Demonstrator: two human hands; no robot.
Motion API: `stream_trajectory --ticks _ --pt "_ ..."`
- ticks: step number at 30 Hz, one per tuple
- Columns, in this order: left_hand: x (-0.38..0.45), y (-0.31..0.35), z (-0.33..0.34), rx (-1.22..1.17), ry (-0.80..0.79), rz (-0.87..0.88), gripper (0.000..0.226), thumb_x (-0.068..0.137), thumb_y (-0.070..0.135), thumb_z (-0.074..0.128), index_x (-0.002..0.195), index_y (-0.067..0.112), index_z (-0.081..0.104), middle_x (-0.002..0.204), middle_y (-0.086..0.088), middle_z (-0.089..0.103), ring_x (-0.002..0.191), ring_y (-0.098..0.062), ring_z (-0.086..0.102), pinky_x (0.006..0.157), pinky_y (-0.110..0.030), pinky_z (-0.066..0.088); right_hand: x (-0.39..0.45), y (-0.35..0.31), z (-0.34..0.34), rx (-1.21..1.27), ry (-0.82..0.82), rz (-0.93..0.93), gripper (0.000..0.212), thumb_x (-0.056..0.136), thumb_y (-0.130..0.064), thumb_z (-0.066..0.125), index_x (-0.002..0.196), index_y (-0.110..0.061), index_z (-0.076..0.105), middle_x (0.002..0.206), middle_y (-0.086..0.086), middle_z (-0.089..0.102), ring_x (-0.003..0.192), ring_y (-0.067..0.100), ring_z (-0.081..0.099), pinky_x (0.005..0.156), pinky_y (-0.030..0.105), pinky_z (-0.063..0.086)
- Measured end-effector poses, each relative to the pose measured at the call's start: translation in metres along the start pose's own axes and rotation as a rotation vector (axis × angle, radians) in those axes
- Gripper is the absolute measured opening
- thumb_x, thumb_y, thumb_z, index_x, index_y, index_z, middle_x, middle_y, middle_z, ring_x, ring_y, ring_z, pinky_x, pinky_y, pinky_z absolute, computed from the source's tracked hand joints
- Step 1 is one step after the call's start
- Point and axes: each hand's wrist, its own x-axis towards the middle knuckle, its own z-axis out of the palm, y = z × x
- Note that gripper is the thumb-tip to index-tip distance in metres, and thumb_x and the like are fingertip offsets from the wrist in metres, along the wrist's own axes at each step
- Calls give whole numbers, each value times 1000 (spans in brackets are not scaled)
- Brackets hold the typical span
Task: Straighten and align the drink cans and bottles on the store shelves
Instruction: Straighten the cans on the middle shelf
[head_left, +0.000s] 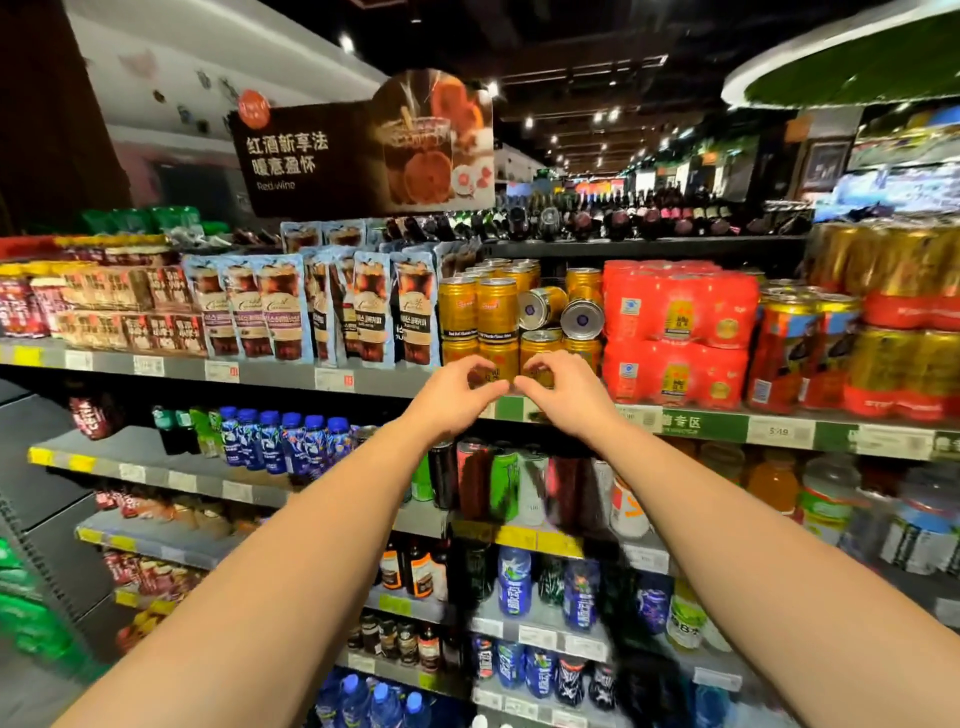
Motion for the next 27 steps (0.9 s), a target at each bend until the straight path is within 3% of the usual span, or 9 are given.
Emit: stream_trajectory --ticks 5,12,19,25,27 --pt "43 8 26 -45 -21 108 39 89 43 67 121 21 65 118 3 66 107 -14 60 89 -27 45 17 29 -8 -34 128 45 30 89 -40 63 108 -17 67 110 5 66 108 25 56 92 36 44" --pt "86 41 73 -208 -115 285 30 88 37 70 111 18 70 100 3 69 90 -10 62 77 -23 42 7 70 -53 -207 175 154 29 88 -40 62 104 -17 68 103 5 67 102 25 59 87 35 44" --pt "101 91 117 -270 -244 431 28 85 36 72 108 19 69 103 -2 70 95 -17 65 87 -31 50 -26 95 -110 -265 261 284 29 88 -38 66 107 -16 69 109 4 68 103 21 60 90 35 47" --pt "98 140 151 -265 -325 527 28 88 38 68 108 19 67 99 7 64 83 -6 56 64 -12 39 -62 121 -148 -336 279 377 34 88 -44 64 110 -17 66 107 3 65 100 20 59 85 35 47" --pt "94 155 170 -289 -348 530 21 87 33 71 103 20 67 94 3 67 78 -10 61 72 -20 48 -78 133 -164 -336 290 408 32 88 -42 64 109 -18 66 105 3 64 99 20 58 83 34 45"
